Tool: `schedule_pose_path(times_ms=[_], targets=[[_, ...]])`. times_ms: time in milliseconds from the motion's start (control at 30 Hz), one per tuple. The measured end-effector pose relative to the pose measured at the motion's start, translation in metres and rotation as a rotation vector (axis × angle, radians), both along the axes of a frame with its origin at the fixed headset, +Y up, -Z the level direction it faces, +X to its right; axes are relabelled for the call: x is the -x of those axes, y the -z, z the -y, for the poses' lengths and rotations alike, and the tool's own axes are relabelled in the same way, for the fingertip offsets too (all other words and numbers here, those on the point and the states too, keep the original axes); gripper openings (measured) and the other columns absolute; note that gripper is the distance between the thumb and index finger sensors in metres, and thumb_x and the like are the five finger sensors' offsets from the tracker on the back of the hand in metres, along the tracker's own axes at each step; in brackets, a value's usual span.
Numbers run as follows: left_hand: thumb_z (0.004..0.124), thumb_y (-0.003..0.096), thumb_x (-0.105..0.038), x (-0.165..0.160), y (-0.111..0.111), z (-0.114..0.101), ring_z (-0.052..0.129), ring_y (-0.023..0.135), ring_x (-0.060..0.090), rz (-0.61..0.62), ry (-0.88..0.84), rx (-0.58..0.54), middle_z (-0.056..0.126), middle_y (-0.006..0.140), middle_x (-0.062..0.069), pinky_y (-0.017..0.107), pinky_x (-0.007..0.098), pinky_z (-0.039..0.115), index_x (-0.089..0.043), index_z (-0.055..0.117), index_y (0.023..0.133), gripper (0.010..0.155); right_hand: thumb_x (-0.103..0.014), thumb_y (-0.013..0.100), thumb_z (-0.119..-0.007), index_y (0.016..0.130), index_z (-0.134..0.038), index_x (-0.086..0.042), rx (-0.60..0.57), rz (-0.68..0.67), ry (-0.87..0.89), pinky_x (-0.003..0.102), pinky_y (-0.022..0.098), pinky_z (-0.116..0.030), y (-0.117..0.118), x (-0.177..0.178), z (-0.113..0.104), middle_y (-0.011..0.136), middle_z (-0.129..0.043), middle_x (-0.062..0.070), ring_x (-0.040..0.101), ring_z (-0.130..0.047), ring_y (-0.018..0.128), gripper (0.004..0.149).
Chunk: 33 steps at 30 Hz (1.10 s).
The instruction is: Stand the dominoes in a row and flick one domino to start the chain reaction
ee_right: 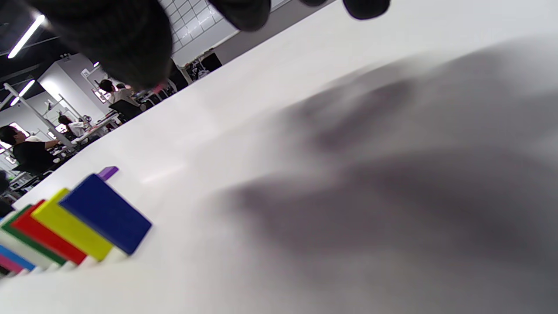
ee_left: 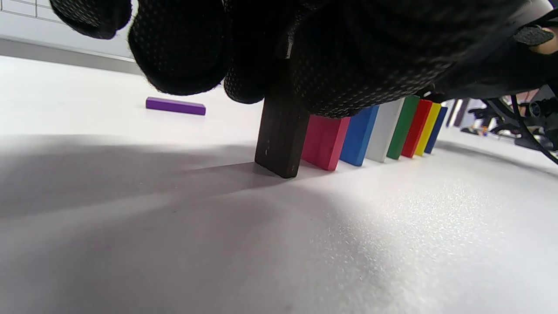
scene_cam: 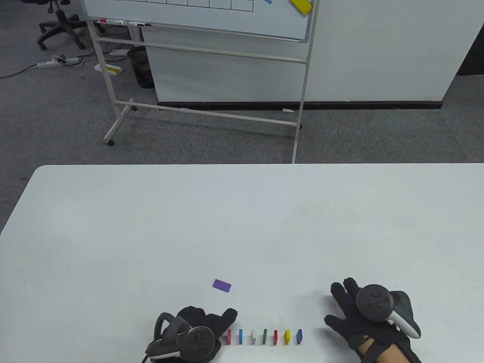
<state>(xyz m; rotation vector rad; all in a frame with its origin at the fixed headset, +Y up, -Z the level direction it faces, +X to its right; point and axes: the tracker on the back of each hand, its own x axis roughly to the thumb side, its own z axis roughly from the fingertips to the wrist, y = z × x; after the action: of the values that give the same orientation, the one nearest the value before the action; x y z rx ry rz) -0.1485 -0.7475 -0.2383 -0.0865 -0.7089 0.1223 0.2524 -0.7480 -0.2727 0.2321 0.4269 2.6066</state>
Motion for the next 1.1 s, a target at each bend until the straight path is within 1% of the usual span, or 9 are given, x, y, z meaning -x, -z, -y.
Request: schedule_pose_path(times_ms=[267, 433, 533, 667, 733, 800, 833, 933, 1100], targets=[[0.093, 0.0455, -0.043, 0.004, 0.003, 0.003, 0.087, 0.066, 0.030, -0.030, 0.053, 0.054, 0.075, 0.098, 0.000, 0.065, 0.065, 0.059, -0.026, 0.041, 0.111, 0.085, -0.056, 0.050, -0.077, 0.113, -0.035, -0.016, 0.000, 0.000, 0.000, 0.078, 0.065, -0.031, 0.000, 0.000, 0.000, 0.116, -0.018, 0.020, 0.056, -0.032, 0.106, 0.086], [0.092, 0.0458, -0.045, 0.010, 0.008, 0.003, 0.075, 0.082, 0.035, -0.095, 0.136, 0.152, 0.048, 0.112, 0.004, 0.068, 0.068, 0.050, -0.026, 0.025, 0.111, 0.096, -0.057, 0.050, -0.077, 0.114, -0.035, -0.016, 0.006, -0.003, 0.005, 0.078, 0.065, -0.031, 0.000, 0.000, 0.000, 0.116, -0.018, 0.020, 0.055, -0.032, 0.107, 0.087], [0.093, 0.0451, -0.043, 0.017, 0.013, -0.011, 0.070, 0.089, 0.039, -0.158, 0.167, 0.135, 0.042, 0.114, 0.005, 0.068, 0.069, 0.049, -0.025, 0.026, 0.111, 0.096, -0.057, 0.050, -0.077, 0.114, -0.035, -0.016, -0.002, -0.002, 0.007, 0.078, 0.065, -0.031, -0.001, -0.001, -0.002, 0.116, -0.018, 0.020, 0.055, -0.032, 0.107, 0.086], [0.091, 0.0471, -0.042, 0.021, 0.027, -0.033, 0.064, 0.095, 0.041, -0.173, 0.250, 0.182, 0.037, 0.116, 0.006, 0.069, 0.069, 0.048, -0.024, 0.026, 0.112, 0.093, -0.056, 0.050, -0.077, 0.114, -0.035, -0.016, 0.007, 0.006, 0.019, 0.078, 0.065, -0.031, 0.000, -0.002, -0.001, 0.116, -0.018, 0.020, 0.056, -0.033, 0.106, 0.087], [0.092, 0.0465, -0.041, 0.019, 0.039, -0.042, 0.064, 0.096, 0.041, -0.160, 0.293, 0.155, 0.039, 0.116, 0.005, 0.069, 0.069, 0.047, -0.025, 0.029, 0.112, 0.092, -0.057, 0.050, -0.077, 0.114, -0.035, -0.016, 0.005, 0.001, 0.014, 0.078, 0.065, -0.031, 0.000, -0.002, -0.001, 0.116, -0.018, 0.019, 0.056, -0.033, 0.106, 0.087], [0.092, 0.0464, -0.041, 0.019, 0.054, -0.047, 0.064, 0.096, 0.041, -0.177, 0.330, 0.079, 0.042, 0.116, 0.004, 0.069, 0.069, 0.047, -0.025, 0.031, 0.112, 0.090, -0.057, 0.050, -0.077, 0.114, -0.035, -0.016, 0.003, 0.003, 0.004, 0.078, 0.065, -0.031, 0.000, -0.002, -0.001, 0.116, -0.018, 0.020, 0.056, -0.033, 0.107, 0.087], [0.092, 0.0464, -0.040, 0.018, 0.063, -0.045, 0.064, 0.096, 0.041, -0.174, 0.327, 0.064, 0.043, 0.116, 0.004, 0.069, 0.069, 0.047, -0.025, 0.032, 0.112, 0.089, -0.057, 0.050, -0.077, 0.114, -0.035, -0.016, 0.007, 0.006, 0.006, 0.078, 0.065, -0.031, 0.001, -0.003, -0.001, 0.116, -0.018, 0.020, 0.056, -0.033, 0.106, 0.087], [0.091, 0.0470, -0.038, 0.012, 0.092, -0.033, 0.057, 0.100, 0.042, -0.115, 0.294, 0.117, 0.041, 0.117, 0.002, 0.070, 0.069, 0.043, -0.028, 0.032, 0.111, 0.088, -0.057, 0.050, -0.077, 0.114, -0.035, -0.016, 0.010, 0.019, 0.027, 0.078, 0.065, -0.031, 0.002, -0.005, -0.001, 0.116, -0.018, 0.020, 0.056, -0.033, 0.107, 0.087], [0.092, 0.0472, -0.039, 0.001, 0.118, -0.002, 0.050, 0.104, 0.043, -0.069, 0.367, 0.162, 0.037, 0.118, -0.002, 0.071, 0.068, 0.041, -0.032, 0.030, 0.110, 0.089, -0.057, 0.050, -0.077, 0.114, -0.035, -0.016, 0.011, 0.039, 0.030, 0.078, 0.065, -0.031, 0.002, -0.009, -0.001, 0.115, -0.018, 0.022, 0.056, -0.033, 0.107, 0.087]])
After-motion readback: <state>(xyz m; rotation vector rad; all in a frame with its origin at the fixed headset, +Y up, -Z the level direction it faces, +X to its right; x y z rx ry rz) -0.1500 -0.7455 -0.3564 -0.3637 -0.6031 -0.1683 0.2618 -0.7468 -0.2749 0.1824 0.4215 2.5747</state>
